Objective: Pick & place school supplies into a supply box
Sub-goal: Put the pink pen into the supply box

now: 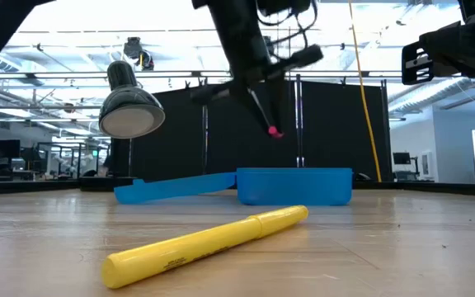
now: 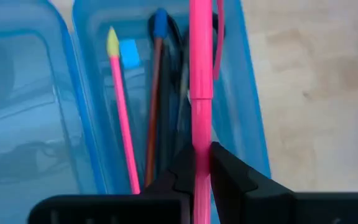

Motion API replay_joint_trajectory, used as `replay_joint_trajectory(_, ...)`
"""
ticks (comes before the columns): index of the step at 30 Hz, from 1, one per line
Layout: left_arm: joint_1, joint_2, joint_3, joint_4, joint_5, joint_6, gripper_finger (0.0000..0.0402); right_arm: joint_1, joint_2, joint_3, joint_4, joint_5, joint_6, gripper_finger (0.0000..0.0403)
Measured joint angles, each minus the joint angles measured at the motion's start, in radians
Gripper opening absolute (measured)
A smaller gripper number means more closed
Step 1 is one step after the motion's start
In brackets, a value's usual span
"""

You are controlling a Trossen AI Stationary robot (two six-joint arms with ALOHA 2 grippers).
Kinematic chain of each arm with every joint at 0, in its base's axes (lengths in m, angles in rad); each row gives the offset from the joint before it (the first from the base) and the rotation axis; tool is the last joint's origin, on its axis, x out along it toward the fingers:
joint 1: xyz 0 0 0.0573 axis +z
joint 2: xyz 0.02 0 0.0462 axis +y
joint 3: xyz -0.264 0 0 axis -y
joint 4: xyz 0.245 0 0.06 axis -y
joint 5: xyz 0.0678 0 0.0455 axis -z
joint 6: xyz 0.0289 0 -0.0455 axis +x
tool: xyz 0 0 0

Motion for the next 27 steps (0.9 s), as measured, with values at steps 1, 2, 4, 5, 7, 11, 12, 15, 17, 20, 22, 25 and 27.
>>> replay_joint_trajectory(1, 0.015, 0.005, 0.000, 0.002, 0.015, 0.008, 0.0034, 0.000, 0.000, 0.000, 0.000, 0.000, 0.000, 0.0000)
replay_joint_trajectory(2, 0.028, 0.014, 0.000, 0.003, 0.036, 0.017, 0.0034, 0.000, 0.000, 0.000, 0.000, 0.000, 0.000, 0.0000)
replay_joint_trajectory(4, 0.045, 0.042, 0.000, 0.003, 0.076, 0.027, 0.0034, 0.000, 0.000, 0.000, 0.000, 0.000, -0.002, 0.0000)
replay_joint_trajectory(5, 0.049, 0.058, -0.001, 0.003, 0.094, 0.033, 0.0034, 0.000, 0.000, 0.000, 0.000, 0.000, -0.006, 0.0000)
replay_joint_trajectory(7, 0.053, 0.088, -0.001, 0.006, 0.127, 0.037, 0.0034, 0.000, 0.000, 0.000, 0.000, 0.000, -0.012, 0.0000)
replay_joint_trajectory(11, 0.054, 0.144, -0.001, 0.052, 0.173, 0.044, 0.0034, 0.000, 0.000, 0.000, -0.001, 0.000, -0.023, 0.0000)
replay_joint_trajectory(12, 0.054, 0.149, -0.001, 0.064, 0.184, 0.043, 0.0034, 0.000, 0.000, 0.000, -0.001, 0.000, -0.023, 0.0000)
replay_joint_trajectory(15, 0.054, 0.152, -0.001, 0.074, 0.186, 0.040, 0.0035, 0.000, 0.000, 0.000, -0.001, 0.000, -0.023, 0.0000)
replay_joint_trajectory(17, 0.054, 0.152, 0.000, 0.075, 0.172, 0.033, 0.0035, 0.000, 0.000, 0.000, -0.001, -0.001, -0.023, 0.0000)
replay_joint_trajectory(20, 0.053, 0.149, -0.001, 0.079, 0.151, 0.029, 0.0035, 0.000, 0.000, 0.000, -0.001, -0.001, -0.023, 0.0000)
replay_joint_trajectory(22, 0.050, 0.149, -0.001, 0.091, 0.144, 0.033, 0.0038, 0.000, 0.000, 0.000, -0.001, -0.002, -0.019, 0.0000)
replay_joint_trajectory(25, 0.045, 0.148, -0.001, 0.115, 0.141, 0.061, 0.0056, 0.000, 0.000, 0.000, -0.001, -0.002, 0.000, 0.0000)
replay_joint_trajectory(27, 0.039, 0.147, -0.001, 0.114, 0.144, 0.065, 0.0077, 0.000, 0.000, 0.000, -0.001, -0.003, 0.002, 0.0000)
